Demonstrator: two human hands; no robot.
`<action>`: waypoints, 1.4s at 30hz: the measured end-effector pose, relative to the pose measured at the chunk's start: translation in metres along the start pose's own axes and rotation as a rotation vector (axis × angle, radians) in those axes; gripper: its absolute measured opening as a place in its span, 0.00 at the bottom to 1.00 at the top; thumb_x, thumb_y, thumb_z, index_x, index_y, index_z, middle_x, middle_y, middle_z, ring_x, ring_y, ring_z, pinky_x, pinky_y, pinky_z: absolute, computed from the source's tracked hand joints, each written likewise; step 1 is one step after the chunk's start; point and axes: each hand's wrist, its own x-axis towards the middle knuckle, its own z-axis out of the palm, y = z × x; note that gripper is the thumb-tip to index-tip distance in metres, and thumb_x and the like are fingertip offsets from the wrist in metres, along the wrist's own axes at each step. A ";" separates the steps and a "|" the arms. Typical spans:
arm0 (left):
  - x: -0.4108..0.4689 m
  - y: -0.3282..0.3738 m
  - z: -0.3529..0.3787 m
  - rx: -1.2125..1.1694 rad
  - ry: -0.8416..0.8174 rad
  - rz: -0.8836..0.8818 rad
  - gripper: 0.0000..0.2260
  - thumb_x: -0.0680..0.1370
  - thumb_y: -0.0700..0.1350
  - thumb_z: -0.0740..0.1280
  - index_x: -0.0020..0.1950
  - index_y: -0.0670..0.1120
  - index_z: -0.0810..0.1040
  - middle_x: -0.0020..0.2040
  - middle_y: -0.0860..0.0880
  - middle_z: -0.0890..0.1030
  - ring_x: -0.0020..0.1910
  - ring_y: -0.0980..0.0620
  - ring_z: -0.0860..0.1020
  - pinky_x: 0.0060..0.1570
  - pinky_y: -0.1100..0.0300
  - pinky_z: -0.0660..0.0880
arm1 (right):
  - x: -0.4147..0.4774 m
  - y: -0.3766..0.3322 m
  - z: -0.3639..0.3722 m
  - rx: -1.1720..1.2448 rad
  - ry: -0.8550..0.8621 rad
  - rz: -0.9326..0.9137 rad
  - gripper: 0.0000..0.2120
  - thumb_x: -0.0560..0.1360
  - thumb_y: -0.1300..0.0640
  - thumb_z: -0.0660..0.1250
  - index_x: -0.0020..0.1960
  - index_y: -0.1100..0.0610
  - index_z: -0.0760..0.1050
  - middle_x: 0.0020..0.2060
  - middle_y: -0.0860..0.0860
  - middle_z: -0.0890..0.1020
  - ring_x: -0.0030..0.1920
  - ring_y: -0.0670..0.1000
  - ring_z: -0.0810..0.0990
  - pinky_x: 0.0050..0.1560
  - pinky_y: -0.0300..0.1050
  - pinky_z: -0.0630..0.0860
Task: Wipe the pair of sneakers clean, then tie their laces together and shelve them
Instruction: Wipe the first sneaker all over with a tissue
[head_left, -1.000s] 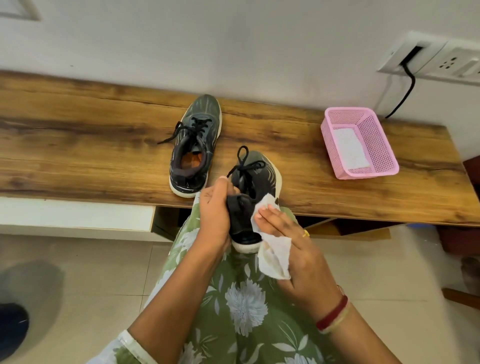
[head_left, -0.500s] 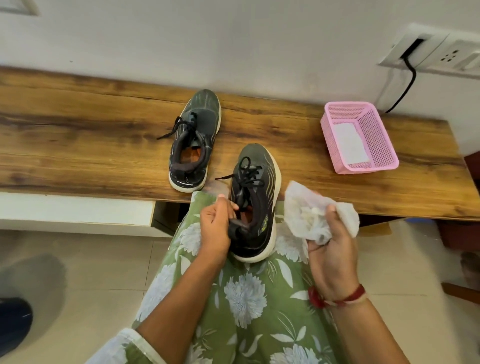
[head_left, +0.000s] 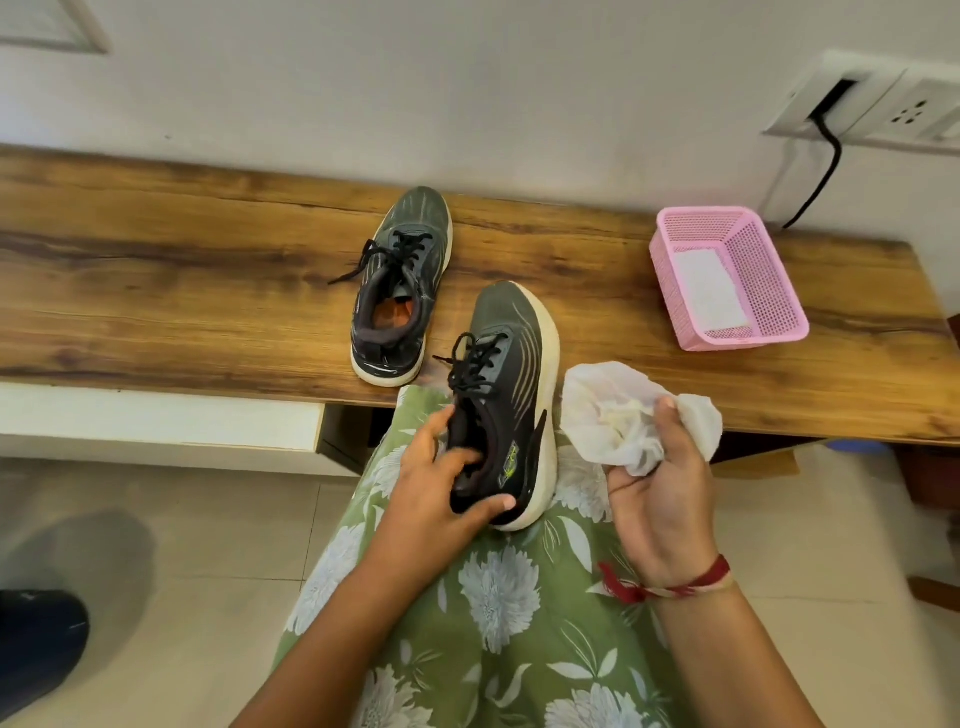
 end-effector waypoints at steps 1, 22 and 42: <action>0.002 0.000 0.000 0.047 0.007 0.015 0.23 0.68 0.63 0.71 0.52 0.47 0.81 0.69 0.56 0.65 0.68 0.62 0.58 0.68 0.64 0.58 | -0.001 0.001 0.000 -0.016 -0.001 -0.029 0.21 0.76 0.55 0.62 0.67 0.60 0.69 0.57 0.55 0.80 0.57 0.52 0.80 0.54 0.47 0.79; 0.045 0.025 -0.024 -0.358 -0.430 0.031 0.11 0.79 0.42 0.64 0.61 0.43 0.76 0.54 0.43 0.81 0.52 0.46 0.79 0.56 0.50 0.74 | 0.030 0.003 -0.026 -1.678 -1.004 -0.922 0.27 0.76 0.54 0.60 0.72 0.63 0.61 0.72 0.58 0.64 0.73 0.53 0.60 0.72 0.50 0.59; 0.047 0.033 -0.027 -0.611 -0.415 -0.036 0.13 0.76 0.43 0.63 0.60 0.50 0.76 0.56 0.51 0.82 0.58 0.52 0.78 0.61 0.58 0.72 | -0.011 -0.001 -0.012 -1.238 -0.926 -0.521 0.18 0.76 0.53 0.59 0.65 0.48 0.72 0.61 0.44 0.78 0.61 0.43 0.75 0.61 0.38 0.71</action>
